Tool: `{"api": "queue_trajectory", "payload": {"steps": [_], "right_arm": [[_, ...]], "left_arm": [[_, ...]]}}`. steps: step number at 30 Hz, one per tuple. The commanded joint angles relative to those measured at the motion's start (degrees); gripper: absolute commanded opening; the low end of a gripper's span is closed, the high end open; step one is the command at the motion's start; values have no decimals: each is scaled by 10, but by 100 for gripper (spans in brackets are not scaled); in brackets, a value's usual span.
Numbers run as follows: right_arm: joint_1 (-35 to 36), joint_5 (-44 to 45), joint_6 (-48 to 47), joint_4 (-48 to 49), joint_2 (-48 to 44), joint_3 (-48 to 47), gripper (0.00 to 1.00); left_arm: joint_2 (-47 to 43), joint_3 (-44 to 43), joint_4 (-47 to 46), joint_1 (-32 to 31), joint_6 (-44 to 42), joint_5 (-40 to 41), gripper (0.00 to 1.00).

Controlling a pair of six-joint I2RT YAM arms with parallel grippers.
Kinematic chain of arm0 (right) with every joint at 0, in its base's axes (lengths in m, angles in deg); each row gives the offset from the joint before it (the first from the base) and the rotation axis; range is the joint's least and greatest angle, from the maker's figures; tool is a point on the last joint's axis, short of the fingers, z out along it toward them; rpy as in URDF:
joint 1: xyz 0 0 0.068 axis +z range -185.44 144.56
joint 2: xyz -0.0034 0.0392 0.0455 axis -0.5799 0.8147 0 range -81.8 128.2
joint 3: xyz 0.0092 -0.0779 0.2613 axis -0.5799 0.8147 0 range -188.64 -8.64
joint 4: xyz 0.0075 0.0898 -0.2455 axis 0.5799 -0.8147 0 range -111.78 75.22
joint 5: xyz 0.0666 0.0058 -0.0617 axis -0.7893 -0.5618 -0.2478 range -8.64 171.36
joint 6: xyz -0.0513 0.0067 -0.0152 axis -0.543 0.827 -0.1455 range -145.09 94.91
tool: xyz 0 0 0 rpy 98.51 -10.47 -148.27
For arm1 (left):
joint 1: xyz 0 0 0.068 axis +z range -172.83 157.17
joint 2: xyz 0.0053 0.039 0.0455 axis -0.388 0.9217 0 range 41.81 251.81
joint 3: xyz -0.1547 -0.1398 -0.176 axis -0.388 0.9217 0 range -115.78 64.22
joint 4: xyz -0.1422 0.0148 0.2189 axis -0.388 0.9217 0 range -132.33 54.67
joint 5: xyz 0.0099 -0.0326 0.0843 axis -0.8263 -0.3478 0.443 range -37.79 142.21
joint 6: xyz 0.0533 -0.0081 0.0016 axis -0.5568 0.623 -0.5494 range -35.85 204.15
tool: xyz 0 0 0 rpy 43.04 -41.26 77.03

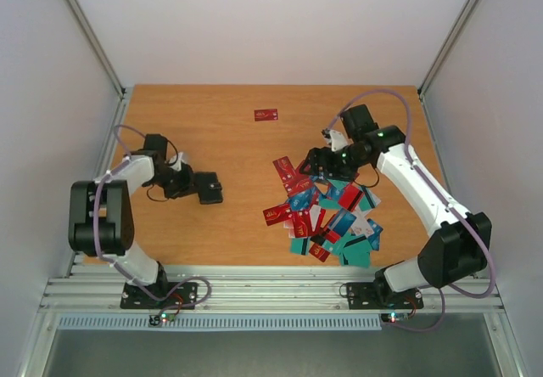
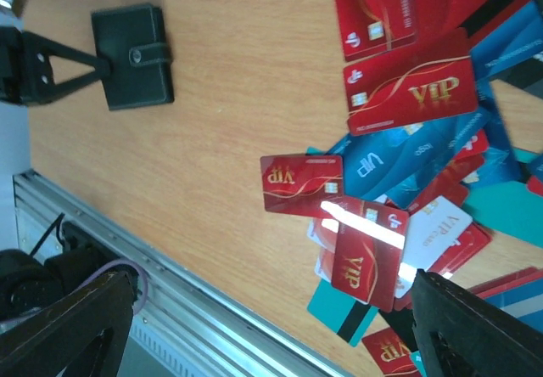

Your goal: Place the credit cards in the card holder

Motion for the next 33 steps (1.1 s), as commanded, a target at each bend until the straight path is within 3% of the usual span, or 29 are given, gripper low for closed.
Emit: {"api": "queue_trajectory", "payload": {"steps": [1, 5, 13, 21, 33], "right_arm": [[39, 3, 8, 4, -16, -1, 90], [72, -9, 23, 29, -12, 2, 90], [86, -125, 99, 101, 7, -22, 91], [96, -257, 176, 201, 23, -48, 92], [161, -273, 225, 269, 41, -74, 93]], "left_arm": [[-86, -3, 6, -9, 10, -18, 1], [-149, -8, 37, -18, 14, -46, 0], [-274, -24, 68, -52, 34, -142, 0], [-361, -27, -8, -84, 135, -258, 0], [-412, -26, -147, -117, 278, -375, 0]]}}
